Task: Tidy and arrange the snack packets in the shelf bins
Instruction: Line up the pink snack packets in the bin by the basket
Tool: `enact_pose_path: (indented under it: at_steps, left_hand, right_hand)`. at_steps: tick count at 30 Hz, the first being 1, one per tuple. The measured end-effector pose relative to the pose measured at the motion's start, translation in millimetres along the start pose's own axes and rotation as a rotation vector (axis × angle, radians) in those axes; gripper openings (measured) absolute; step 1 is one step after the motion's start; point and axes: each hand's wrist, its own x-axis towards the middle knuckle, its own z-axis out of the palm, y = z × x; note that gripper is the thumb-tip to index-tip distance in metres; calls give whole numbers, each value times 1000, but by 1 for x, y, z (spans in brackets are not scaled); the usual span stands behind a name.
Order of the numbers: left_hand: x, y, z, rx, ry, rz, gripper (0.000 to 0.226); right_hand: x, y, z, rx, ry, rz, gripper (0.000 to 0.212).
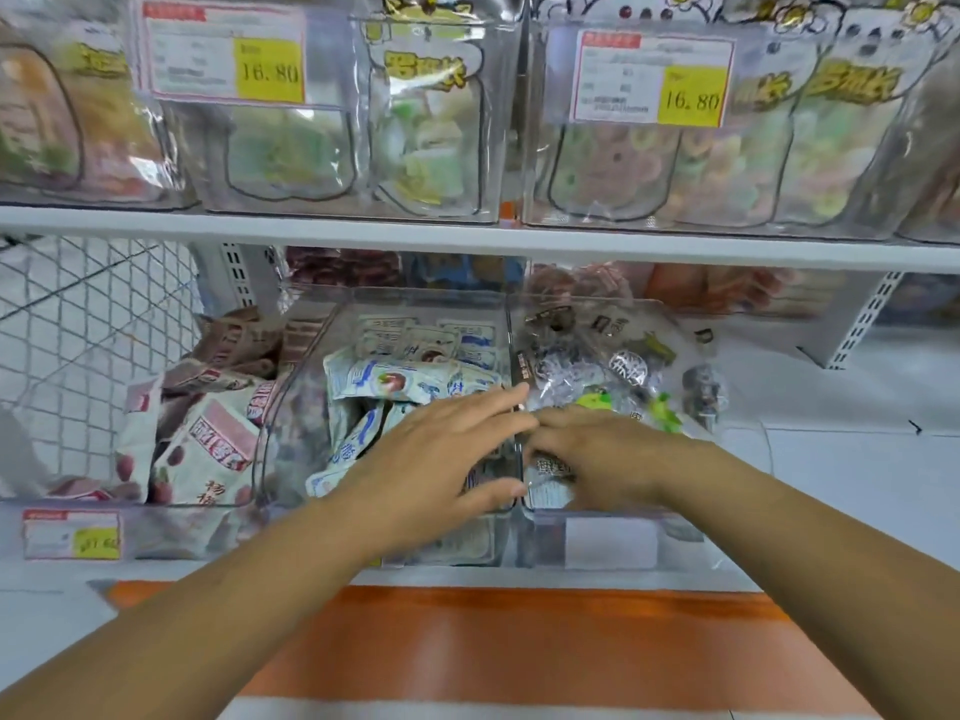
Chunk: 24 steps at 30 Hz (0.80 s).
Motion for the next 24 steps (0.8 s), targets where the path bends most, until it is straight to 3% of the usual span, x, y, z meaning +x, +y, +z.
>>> enact_pose_path:
  at_steps: [3, 5, 8, 12, 18, 24]
  left_hand:
    - [-2, -3, 3, -40, 1, -7, 59]
    - [-1, -3, 3, -42, -5, -8, 59]
    - [-1, -2, 2, -42, -16, -15, 60]
    - [-1, 0, 2, -37, -36, -32, 62]
    - [-1, 3, -4, -95, -59, -57, 64]
    - [1, 14, -12, -261, -100, -144, 71]
  right_hand:
    - [9, 1, 11, -77, 125, -18, 51]
    - [11, 5, 8, 30, 144, -25, 49]
    - [7, 13, -1, 191, 160, -42, 30]
    - [-2, 13, -1, 170, 242, -53, 22]
    - [-21, 5, -2, 97, 529, -78, 19]
    - [-50, -3, -16, 327, 706, 92, 17]
